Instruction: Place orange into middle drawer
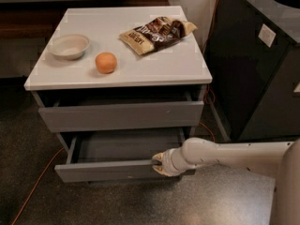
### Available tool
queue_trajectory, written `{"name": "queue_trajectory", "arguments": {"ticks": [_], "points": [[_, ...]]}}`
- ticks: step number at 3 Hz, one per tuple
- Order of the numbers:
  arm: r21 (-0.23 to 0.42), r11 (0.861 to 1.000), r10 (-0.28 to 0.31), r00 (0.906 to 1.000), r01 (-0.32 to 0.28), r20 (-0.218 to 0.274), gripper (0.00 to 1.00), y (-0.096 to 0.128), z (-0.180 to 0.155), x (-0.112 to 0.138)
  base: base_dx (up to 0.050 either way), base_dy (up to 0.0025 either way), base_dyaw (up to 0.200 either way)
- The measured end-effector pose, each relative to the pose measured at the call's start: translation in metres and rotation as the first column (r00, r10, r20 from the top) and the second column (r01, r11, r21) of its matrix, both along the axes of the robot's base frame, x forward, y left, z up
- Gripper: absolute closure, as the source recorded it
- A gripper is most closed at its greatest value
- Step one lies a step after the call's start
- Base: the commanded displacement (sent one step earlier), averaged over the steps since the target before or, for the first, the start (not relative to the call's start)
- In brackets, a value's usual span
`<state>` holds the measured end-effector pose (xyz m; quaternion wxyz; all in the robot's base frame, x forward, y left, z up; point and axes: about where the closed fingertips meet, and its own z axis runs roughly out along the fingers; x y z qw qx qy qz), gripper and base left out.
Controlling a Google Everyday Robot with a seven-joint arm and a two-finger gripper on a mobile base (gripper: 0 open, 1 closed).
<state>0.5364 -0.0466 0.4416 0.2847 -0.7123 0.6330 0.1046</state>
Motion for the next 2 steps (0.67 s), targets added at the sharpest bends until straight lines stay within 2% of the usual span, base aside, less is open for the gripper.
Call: {"name": "queue_trajectory", "arguments": {"ticks": [2], "points": [[0.004, 1.000, -0.001, 1.0000, 0.001, -0.002, 1.00, 0.0003, 0.0006, -0.0030, 0.000, 0.00000, 0.000]]}}
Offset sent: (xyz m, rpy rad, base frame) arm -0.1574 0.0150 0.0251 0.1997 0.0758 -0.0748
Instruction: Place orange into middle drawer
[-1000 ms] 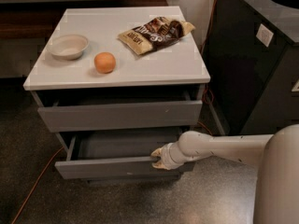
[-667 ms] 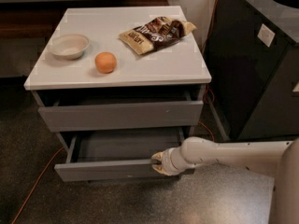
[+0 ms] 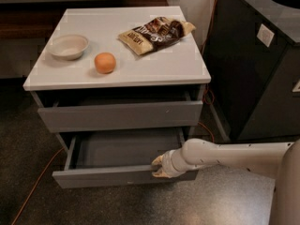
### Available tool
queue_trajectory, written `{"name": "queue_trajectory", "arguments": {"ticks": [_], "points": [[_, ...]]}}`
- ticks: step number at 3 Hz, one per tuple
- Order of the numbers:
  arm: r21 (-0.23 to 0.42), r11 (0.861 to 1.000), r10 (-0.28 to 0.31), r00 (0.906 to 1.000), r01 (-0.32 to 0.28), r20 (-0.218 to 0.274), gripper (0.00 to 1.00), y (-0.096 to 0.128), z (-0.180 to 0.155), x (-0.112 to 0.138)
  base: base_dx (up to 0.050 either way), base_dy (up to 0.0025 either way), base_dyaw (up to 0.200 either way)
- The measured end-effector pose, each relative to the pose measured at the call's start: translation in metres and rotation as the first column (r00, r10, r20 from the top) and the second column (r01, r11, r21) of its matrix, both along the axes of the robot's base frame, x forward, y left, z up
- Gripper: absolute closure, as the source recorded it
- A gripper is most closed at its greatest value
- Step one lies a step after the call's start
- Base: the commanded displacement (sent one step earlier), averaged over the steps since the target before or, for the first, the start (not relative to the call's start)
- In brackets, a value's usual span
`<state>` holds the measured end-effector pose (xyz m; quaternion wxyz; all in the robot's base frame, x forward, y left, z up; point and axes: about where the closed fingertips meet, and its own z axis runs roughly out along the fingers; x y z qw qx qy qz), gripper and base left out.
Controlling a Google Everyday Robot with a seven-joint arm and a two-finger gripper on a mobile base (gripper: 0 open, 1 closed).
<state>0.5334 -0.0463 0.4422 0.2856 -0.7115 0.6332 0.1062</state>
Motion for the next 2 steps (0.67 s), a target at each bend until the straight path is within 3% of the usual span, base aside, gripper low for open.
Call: {"name": "queue_trajectory", "arguments": {"ticks": [1, 2], "points": [[0.049, 0.999, -0.014, 0.9997, 0.015, -0.022, 1.00, 0.0037, 0.0046, -0.0355, 0.000, 0.00000, 0.000], [0.049, 0.999, -0.014, 0.9997, 0.015, -0.022, 1.00, 0.0036, 0.0046, -0.0352, 0.000, 0.00000, 0.000]]}}
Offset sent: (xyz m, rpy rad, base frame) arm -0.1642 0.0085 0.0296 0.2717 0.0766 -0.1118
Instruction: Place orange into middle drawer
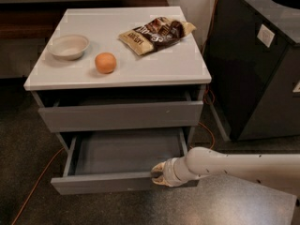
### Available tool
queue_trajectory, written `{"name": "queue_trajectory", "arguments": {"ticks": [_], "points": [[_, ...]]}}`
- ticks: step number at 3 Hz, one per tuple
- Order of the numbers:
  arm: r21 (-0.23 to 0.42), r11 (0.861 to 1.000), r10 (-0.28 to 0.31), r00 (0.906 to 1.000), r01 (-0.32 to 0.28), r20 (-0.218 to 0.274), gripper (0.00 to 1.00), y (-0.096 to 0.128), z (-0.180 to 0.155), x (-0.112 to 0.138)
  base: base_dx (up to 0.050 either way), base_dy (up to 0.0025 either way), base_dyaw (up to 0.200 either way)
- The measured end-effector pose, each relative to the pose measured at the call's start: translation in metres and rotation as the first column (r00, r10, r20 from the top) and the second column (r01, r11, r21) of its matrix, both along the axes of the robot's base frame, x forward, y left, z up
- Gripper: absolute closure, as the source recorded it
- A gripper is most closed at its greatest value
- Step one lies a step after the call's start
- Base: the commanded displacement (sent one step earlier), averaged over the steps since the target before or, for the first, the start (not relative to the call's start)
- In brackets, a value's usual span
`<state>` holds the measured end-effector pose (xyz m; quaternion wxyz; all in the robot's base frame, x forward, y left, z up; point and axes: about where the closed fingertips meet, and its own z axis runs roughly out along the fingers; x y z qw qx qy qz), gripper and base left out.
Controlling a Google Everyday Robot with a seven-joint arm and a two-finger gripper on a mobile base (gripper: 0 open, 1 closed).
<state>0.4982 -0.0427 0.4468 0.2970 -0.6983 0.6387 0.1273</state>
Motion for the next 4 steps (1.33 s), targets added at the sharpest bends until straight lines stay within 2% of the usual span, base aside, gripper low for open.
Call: {"name": "queue_trajectory", "arguments": {"ticks": [1, 2, 4], "points": [[0.000, 1.000, 0.000, 1.0000, 0.000, 0.000, 1.00, 0.000, 0.000, 0.000, 0.000, 0.00000, 0.000], [0.044, 0.999, -0.021, 0.9997, 0.022, -0.012, 1.00, 0.003, 0.005, -0.031, 0.000, 0.00000, 0.000], [0.049, 0.998, -0.028, 0.9993, 0.029, -0.025, 1.00, 0.002, 0.002, -0.031, 0.000, 0.00000, 0.000]]}}
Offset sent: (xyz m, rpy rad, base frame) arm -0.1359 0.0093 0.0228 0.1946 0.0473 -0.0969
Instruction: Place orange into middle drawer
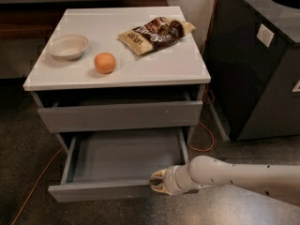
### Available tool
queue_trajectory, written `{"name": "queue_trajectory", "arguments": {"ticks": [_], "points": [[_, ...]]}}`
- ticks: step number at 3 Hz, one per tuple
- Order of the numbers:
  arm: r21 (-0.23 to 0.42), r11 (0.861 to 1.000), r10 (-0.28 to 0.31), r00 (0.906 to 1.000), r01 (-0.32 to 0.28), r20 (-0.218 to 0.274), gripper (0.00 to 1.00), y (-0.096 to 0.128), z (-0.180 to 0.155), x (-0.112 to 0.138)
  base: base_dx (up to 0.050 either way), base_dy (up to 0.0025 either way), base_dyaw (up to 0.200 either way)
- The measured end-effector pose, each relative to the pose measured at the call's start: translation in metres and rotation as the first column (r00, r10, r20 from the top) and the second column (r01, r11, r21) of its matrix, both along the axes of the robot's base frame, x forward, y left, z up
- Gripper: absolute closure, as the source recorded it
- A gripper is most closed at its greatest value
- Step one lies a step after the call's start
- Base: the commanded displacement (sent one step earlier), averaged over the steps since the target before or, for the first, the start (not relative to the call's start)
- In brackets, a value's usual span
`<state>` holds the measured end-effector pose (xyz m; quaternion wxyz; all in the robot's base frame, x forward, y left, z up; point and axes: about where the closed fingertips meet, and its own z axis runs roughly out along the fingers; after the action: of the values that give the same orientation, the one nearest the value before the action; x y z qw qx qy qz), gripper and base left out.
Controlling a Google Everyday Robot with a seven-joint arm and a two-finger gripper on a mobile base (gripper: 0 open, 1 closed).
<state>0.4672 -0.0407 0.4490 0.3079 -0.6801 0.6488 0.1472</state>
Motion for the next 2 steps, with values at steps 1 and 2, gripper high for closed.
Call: {"name": "queue_trajectory", "arguments": {"ticks": [1, 2], "points": [[0.000, 1.000, 0.000, 1.0000, 0.000, 0.000, 1.00, 0.000, 0.000, 0.000, 0.000, 0.00000, 0.000], [0.029, 0.999, -0.022, 0.9992, 0.023, -0.035, 1.00, -0.005, -0.003, -0.018, 0.000, 0.00000, 0.000]]}}
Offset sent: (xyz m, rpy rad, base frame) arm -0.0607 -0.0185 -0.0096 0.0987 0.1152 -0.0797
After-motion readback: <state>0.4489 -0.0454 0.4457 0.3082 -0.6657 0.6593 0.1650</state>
